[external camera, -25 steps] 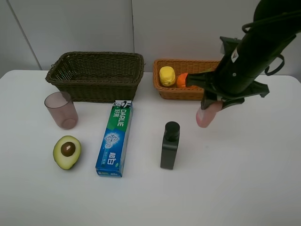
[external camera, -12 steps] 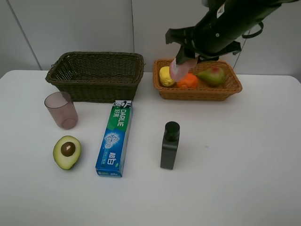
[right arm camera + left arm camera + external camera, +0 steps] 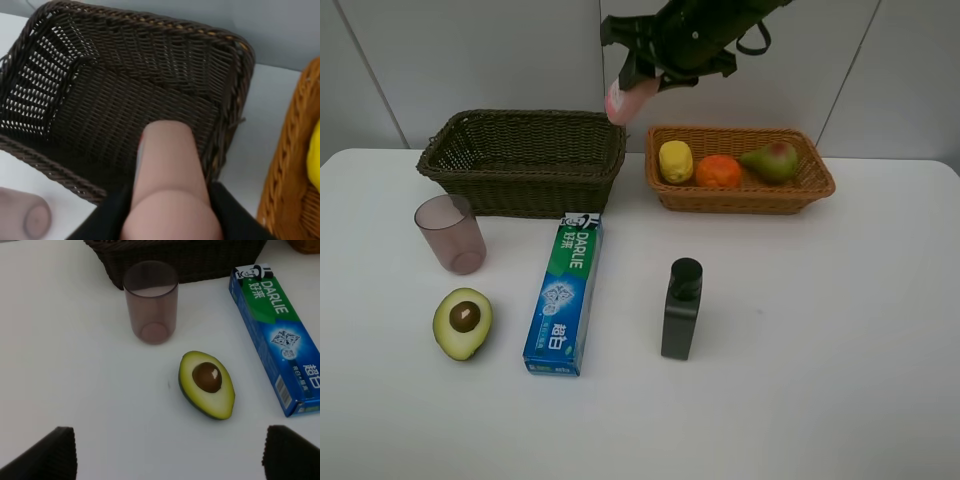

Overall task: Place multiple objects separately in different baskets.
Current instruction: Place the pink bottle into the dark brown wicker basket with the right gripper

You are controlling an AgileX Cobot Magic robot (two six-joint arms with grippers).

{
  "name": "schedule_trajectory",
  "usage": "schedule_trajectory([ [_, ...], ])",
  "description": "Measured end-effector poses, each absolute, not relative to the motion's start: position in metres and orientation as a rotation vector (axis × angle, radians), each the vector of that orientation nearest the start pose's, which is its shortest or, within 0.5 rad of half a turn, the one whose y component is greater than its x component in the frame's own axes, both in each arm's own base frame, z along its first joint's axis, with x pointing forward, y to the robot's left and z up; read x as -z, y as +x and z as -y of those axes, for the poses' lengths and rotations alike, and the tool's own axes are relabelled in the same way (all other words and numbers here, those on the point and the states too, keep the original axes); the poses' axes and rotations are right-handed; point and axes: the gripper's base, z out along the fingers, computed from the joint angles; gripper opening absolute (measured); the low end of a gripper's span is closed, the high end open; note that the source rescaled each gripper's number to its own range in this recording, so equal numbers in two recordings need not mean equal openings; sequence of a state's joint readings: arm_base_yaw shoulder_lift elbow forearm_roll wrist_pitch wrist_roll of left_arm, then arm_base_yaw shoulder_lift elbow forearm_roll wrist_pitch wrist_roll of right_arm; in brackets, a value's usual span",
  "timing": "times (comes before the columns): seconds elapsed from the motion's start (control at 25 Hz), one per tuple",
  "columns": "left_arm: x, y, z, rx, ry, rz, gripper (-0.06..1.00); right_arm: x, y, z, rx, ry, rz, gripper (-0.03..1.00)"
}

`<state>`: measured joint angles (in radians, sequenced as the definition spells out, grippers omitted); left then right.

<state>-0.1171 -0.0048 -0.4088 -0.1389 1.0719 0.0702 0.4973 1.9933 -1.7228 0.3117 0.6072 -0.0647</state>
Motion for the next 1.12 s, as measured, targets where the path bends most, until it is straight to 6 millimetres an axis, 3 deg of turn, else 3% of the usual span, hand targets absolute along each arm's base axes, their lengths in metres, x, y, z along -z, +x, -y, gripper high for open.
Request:
schedule_trajectory([
  [0.32, -0.251, 0.002, 0.011, 0.197, 0.200, -2.130, 0.98, -0.247, 0.437, -0.265, -0.609, -0.475, -2.351, 0.00],
  [0.64, -0.251, 0.002, 0.011, 0.197, 0.200, -2.130, 0.98, -0.215, 0.451, -0.297, -0.628, -0.523, -2.343, 0.00],
  [0.84, -0.251, 0.002, 0.011, 0.197, 0.200, -2.130, 0.98, -0.195, 0.456, -0.301, -0.621, -0.519, -2.362, 0.00],
  [1.12, -0.251, 0.002, 0.011, 0.197, 0.200, -2.130, 0.98, -0.197, 0.458, -0.303, -0.634, -0.512, -2.352, 0.00],
])
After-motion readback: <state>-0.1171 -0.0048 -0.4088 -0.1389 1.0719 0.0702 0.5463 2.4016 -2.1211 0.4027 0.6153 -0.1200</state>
